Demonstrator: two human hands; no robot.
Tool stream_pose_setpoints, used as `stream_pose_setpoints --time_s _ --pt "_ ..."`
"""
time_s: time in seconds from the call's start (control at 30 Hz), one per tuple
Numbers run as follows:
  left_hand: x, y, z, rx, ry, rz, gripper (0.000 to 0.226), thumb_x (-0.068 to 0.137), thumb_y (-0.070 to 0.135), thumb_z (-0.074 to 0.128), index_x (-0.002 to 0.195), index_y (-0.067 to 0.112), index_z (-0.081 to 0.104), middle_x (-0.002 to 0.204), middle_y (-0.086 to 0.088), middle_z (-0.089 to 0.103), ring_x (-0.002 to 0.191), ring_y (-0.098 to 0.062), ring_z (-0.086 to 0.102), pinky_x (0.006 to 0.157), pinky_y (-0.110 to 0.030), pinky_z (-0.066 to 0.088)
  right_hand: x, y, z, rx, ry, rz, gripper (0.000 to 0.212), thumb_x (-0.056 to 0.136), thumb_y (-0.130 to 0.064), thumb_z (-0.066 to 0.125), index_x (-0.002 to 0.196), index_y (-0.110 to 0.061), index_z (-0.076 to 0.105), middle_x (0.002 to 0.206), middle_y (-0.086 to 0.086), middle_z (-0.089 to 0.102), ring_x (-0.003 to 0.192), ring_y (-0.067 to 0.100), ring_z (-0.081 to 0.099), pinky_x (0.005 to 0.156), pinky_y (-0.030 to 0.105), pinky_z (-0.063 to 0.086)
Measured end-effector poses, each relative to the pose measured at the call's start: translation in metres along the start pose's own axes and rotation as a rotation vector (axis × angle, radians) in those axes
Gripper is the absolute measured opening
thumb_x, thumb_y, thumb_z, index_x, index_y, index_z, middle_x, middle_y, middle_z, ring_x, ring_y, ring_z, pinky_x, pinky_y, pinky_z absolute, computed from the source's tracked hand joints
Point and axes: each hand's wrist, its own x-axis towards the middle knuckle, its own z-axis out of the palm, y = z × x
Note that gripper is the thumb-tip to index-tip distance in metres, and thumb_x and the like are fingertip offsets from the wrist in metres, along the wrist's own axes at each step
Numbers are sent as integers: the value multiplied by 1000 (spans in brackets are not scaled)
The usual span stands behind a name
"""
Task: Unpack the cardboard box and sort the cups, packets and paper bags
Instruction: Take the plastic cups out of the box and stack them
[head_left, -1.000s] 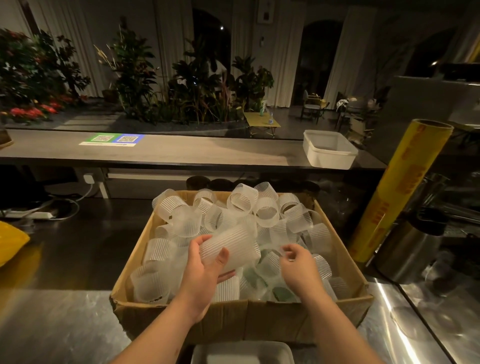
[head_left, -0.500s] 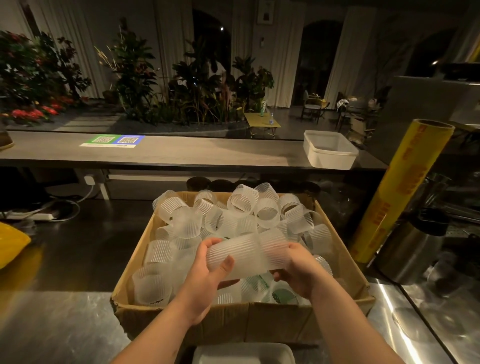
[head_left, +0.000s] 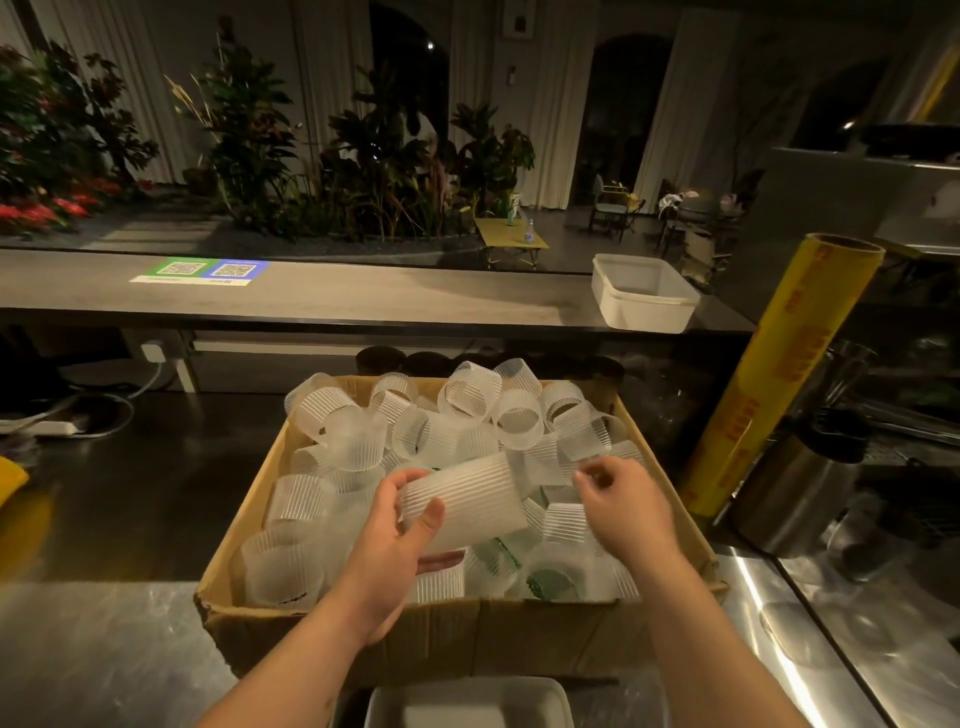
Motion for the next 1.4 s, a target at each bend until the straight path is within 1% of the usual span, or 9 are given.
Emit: stream_pose_setpoints --time_s 0.17,0.5,0.57,0.7,0.83,1.03,1.13,1.27,1.4 --pt "3 -1 -1 -14 -14 -13 47 84 34 65 128 29 49 132 -7 50 117 -33 60 87 -45 61 4 38 -1 -354 -71 79 60 85 -39 79 138 -27 55 132 -1 56 120 21 54 98 40 55" --pt "0 2 0 4 -23 -7 47 85 36 65 129 30 48 133 -7 49 120 -32 58 88 -45 61 1 22 -27 124 424 -49 30 95 -17 67 125 -17 61 121 3 60 105 21 59 84 41 57" --pt "0 2 0 3 -25 -3 46 85 35 64 129 29 48 133 -7 49 119 -31 58 86 -43 62 -6 8 -27 479 355 16 13 101 -14 60 112 -18 63 111 0 63 98 19 62 77 36 56" --pt "-3 2 0 -7 -38 -3 46 86 34 64 129 28 50 134 -8 49 118 -32 59 86 -43 61 -22 -21 -14 935 -194 230 16 101 -7 56 111 -15 66 108 7 70 100 28 69 76 39 61" --pt "-3 2 -2 -41 -56 -26 45 86 32 64 130 26 52 134 -8 49 120 -34 57 88 -46 61 -24 -31 2 796 -456 223 19 100 -2 55 103 -7 74 99 10 75 80 22 70 59 29 57" --pt "-2 2 0 16 -54 -31 43 87 34 64 129 30 52 133 -5 50 118 -31 59 87 -44 61 -13 -26 31 472 -446 173 24 97 -5 57 111 -14 75 106 11 73 64 15 55 48 23 43" --pt "-2 1 1 -9 -31 -18 43 86 34 63 128 28 53 132 -7 50 118 -32 58 85 -42 62 -13 -26 28 464 -436 98 24 101 -18 60 122 -23 70 112 2 70 72 6 55 57 18 42" --pt "-4 3 1 -14 -21 2 45 85 33 63 128 27 51 132 -8 50 117 -32 59 84 -41 62 2 4 14 265 24 150 18 101 -29 59 115 -24 67 96 -6 67 82 11 63 75 33 59" --pt "-4 4 3 -5 -19 -4 45 85 33 63 128 28 50 131 -7 50 116 -32 59 84 -41 62 5 29 30 -119 -122 179 30 90 -57 65 83 -28 65 82 -5 69 88 17 66 80 41 60"
